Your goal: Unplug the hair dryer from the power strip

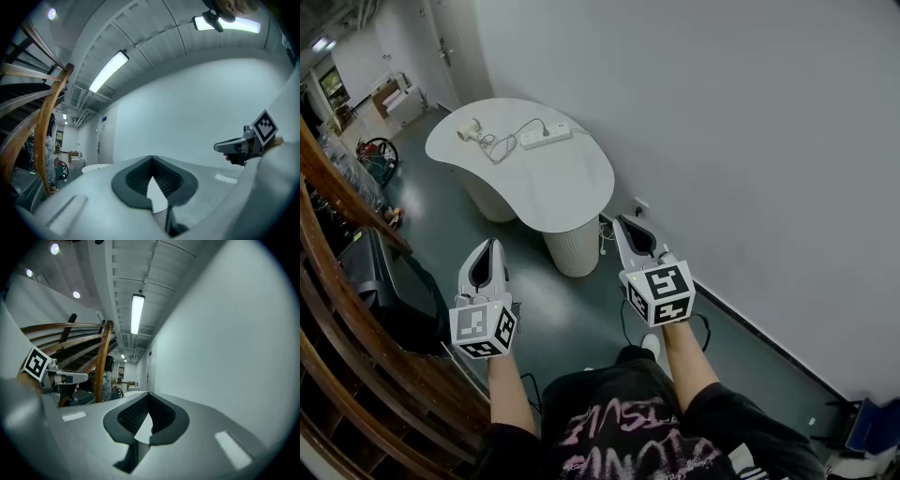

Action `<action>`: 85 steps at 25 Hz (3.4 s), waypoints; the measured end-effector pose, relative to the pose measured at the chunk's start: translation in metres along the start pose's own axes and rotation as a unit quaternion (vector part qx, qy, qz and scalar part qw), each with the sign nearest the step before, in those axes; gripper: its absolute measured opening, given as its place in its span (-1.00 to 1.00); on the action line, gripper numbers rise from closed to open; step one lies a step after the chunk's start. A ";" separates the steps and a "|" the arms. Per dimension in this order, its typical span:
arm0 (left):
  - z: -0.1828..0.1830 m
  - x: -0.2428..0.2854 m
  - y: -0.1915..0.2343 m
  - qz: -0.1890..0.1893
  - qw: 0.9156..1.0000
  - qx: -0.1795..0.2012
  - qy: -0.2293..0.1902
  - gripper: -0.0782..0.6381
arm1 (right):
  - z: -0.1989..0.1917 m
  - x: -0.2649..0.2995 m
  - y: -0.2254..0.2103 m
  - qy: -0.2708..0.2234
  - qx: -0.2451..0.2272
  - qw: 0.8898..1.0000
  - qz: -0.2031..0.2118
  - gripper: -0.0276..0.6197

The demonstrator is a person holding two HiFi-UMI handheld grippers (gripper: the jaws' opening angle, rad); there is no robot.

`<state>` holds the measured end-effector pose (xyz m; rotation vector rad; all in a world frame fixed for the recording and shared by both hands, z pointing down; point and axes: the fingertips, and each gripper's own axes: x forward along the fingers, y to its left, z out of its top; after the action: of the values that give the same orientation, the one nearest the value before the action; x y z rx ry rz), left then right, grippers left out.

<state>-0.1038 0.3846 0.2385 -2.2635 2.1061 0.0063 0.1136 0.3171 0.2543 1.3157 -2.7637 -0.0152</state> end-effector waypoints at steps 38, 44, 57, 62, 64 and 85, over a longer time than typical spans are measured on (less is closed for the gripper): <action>-0.027 0.090 0.033 -0.009 1.000 0.005 0.024 -0.78 | -0.010 0.105 -0.022 -0.001 -0.009 1.000 0.022 -0.89; -0.033 0.116 0.042 -0.009 1.000 0.002 0.030 -0.78 | -0.014 0.133 -0.033 0.005 -0.005 1.000 0.025 -0.89; -0.048 0.183 0.060 -0.013 0.999 0.003 0.048 -0.78 | -0.026 0.197 -0.062 0.017 0.009 0.999 0.026 -0.89; -0.057 0.206 0.064 -0.013 0.998 -0.003 0.057 -0.78 | -0.036 0.216 -0.074 0.028 0.014 0.999 0.024 -0.89; -0.060 0.216 0.066 -0.014 0.998 -0.003 0.062 -0.78 | -0.036 0.225 -0.081 0.029 0.018 0.999 0.023 -0.89; -0.058 0.358 0.071 0.003 0.997 0.005 0.075 -0.78 | -0.028 0.343 -0.171 0.028 0.032 0.998 0.048 -0.89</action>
<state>-0.1504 0.0203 0.2809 -2.3201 2.1777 -0.1792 0.0329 -0.0558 0.2986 1.1756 -2.7986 0.1142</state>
